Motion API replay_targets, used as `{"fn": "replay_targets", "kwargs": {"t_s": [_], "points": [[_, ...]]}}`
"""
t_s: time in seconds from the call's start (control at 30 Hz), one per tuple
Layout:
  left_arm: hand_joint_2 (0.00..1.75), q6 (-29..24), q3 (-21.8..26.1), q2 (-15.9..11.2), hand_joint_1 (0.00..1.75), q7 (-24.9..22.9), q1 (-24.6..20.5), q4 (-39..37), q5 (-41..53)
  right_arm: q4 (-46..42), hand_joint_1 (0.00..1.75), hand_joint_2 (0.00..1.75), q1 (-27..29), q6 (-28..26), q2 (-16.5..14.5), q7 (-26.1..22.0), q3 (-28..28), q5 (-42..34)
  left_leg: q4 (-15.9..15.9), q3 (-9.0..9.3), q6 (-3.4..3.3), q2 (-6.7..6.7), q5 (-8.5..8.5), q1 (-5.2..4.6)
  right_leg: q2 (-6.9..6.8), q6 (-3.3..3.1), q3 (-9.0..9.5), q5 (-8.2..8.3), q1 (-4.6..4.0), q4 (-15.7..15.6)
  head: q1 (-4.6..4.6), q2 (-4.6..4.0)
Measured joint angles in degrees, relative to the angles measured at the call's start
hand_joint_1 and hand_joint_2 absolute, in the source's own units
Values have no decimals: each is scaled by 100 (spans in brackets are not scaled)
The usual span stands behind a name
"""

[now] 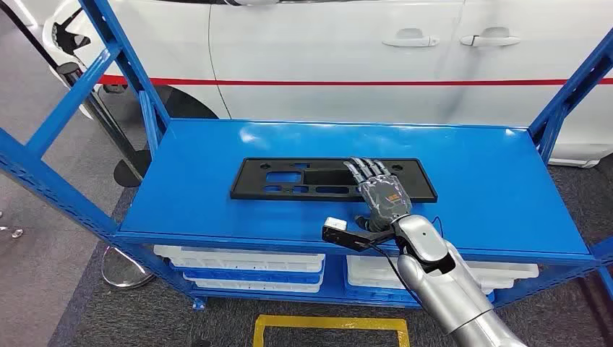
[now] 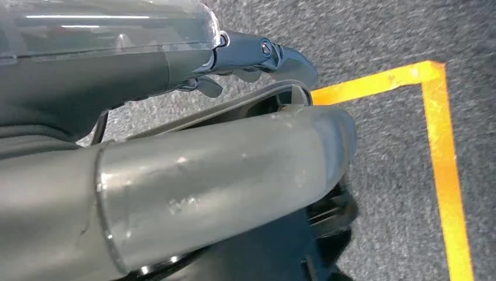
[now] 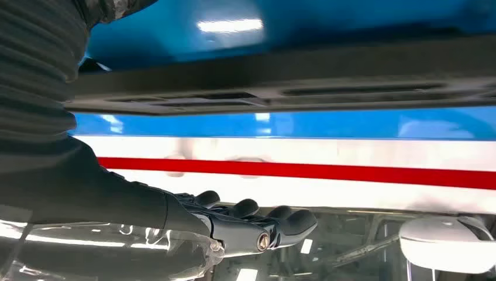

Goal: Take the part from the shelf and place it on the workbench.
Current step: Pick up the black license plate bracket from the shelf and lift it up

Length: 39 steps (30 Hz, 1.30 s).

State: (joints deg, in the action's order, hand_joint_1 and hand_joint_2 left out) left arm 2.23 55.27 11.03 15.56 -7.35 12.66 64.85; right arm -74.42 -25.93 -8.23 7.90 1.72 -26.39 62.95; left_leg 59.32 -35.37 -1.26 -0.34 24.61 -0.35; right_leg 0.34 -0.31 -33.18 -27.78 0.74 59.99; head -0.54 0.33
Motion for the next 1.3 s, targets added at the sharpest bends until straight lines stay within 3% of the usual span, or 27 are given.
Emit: {"fn": "replay_targets", "kwargs": {"t_s": [0.13,0.2,0.3,0.33,0.37,0.4,0.47,0.5,0.57,0.7,0.73,0.8,0.87,0.9,0.97,1.03,1.13,1.2,1.23,1.3], "points": [[0,-6,-1,-2,0,-6,11,-1,0,0,0,175,6,0,-1,-1,3,0,-81,43,-72,-5,-7,-7,-7,84,30,-12,27,-43,-1,0],[0,-7,-2,0,0,-6,14,-1,0,0,0,175,0,-2,0,-1,20,-1,-187,120,-143,-1,-32,20,-17,121,-48,-137,22,149,1,0],[0,-7,-3,1,0,-4,7,0,0,19,0,175,26,0,0,0,41,-4,-230,185,-210,5,-5,22,-18,137,-577,-555,16,1116,5,0],[0,-7,-3,1,0,-4,7,0,0,33,0,175,46,0,-1,1,42,-4,-226,200,-214,4,14,19,-19,145,-746,-604,17,1375,6,0],[0,-7,-3,1,0,-2,10,0,0,49,0,175,60,0,-1,1,42,-3,-218,218,-210,1,35,18,-21,152,-826,-543,20,1445,5,0],[0,-7,-4,2,0,0,15,0,0,63,0,175,68,0,-1,1,43,-1,-204,244,-199,-3,62,20,-24,156,-798,-373,25,1305,6,0],[0,-7,-5,4,0,5,19,0,0,79,0,175,64,-1,-1,1,43,3,-153,294,-160,-10,137,26,-30,156,-524,48,38,643,6,0],[0,-7,-6,6,0,7,14,0,0,83,0,175,59,0,-2,1,43,4,-105,300,-131,-14,182,16,-30,146,-383,172,37,329,7,0],[0,-7,-6,8,0,14,5,0,-1,93,0,175,58,1,-3,2,43,7,-51,290,-79,-18,238,2,-24,101,-259,204,19,59,4,0],[0,-7,-7,7,0,20,0,0,-2,143,0,175,22,6,-15,26,43,80,90,246,17,-9,358,12,-5,-27,-225,191,14,18,1,0],[0,-7,-8,7,0,16,-6,0,-1,169,0,175,1,4,-30,42,43,122,304,146,48,-5,474,22,-7,-56,-209,187,20,7,-1,0],[0,-2,-11,8,0,5,-21,0,4,257,0,175,-42,1,-79,79,43,212,1003,-221,101,0,769,44,-12,-91,-192,171,8,6,-3,0],[0,5,-20,10,0,-12,-23,0,7,400,0,175,-83,1,-138,113,43,293,1518,-551,113,-1,862,54,-14,-109,-179,156,-11,7,-3,0],[0,8,-27,12,0,-21,-23,0,8,490,8,175,-116,2,-172,130,43,330,1483,-578,98,-1,745,53,-10,-114,-168,149,-19,8,-2,0],[0,11,-47,14,0,-41,-39,0,14,741,92,175,-239,13,-280,178,43,418,835,-333,29,0,295,34,3,-116,-137,137,-28,4,-2,0],[0,11,-68,13,0,-57,-88,0,27,1071,171,175,-396,34,-397,237,40,518,149,-31,-57,2,33,-11,12,-89,-114,129,-32,-8,-2,0],[0,9,-98,15,0,-91,-137,0,46,1623,175,175,-613,21,-544,288,25,675,-103,86,-134,-4,17,-62,11,-1,-89,137,-15,-52,-2,0],[0,5,-109,24,0,-111,-137,0,43,1967,175,175,-753,-3,-620,296,-3,769,-232,173,-169,5,-45,-33,-3,48,-89,86,-18,4,0,0],[0,3,-115,30,0,-115,-141,0,38,2130,175,175,-804,-11,-643,299,-24,802,-300,216,-188,12,-81,-15,-7,68,-156,-23,-24,166,0,0],[0,4,-129,43,0,-118,-150,0,32,2396,175,175,-872,-30,-668,304,-56,831,-349,243,-213,20,-109,-1,-12,97,-447,-363,-21,784,3,0]]}}
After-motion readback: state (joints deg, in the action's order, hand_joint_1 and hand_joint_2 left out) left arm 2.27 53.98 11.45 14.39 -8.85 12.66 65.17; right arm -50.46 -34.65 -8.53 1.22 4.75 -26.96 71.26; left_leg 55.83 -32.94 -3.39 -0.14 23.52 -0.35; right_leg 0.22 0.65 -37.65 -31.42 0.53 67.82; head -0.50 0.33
